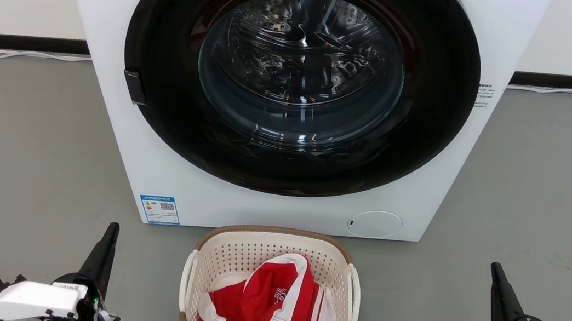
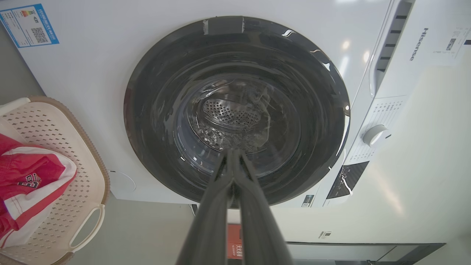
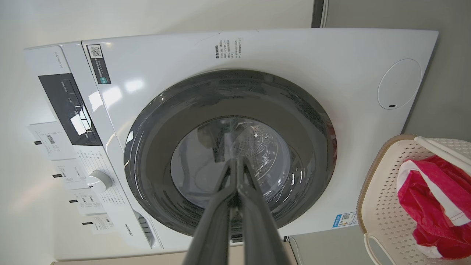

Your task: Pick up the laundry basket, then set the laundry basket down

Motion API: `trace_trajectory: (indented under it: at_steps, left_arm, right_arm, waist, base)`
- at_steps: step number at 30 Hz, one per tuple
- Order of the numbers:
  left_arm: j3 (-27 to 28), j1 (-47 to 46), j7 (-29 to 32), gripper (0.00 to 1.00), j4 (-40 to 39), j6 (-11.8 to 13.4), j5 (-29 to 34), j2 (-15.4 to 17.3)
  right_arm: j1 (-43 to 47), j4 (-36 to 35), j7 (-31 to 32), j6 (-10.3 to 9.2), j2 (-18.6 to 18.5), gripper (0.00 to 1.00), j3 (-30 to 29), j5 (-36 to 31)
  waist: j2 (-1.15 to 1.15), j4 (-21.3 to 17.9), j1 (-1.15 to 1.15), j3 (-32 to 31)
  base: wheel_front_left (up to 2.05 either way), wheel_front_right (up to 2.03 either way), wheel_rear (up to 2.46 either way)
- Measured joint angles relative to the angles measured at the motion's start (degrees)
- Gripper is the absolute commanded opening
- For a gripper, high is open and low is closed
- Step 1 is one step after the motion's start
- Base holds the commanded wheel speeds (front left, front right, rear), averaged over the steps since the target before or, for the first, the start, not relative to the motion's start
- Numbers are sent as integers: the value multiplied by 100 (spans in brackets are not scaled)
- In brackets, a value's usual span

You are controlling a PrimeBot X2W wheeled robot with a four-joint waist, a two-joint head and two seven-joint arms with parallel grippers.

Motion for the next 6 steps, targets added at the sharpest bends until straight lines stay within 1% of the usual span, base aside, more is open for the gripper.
trace_trajectory:
  at_steps: [6]
  left_arm:
    - [7,0,0,0,0,0,0,-5]
  right_arm:
    - [0,0,0,0,0,0,0,0]
  waist:
    - [0,0,0,0]
  base:
    - [0,0,0]
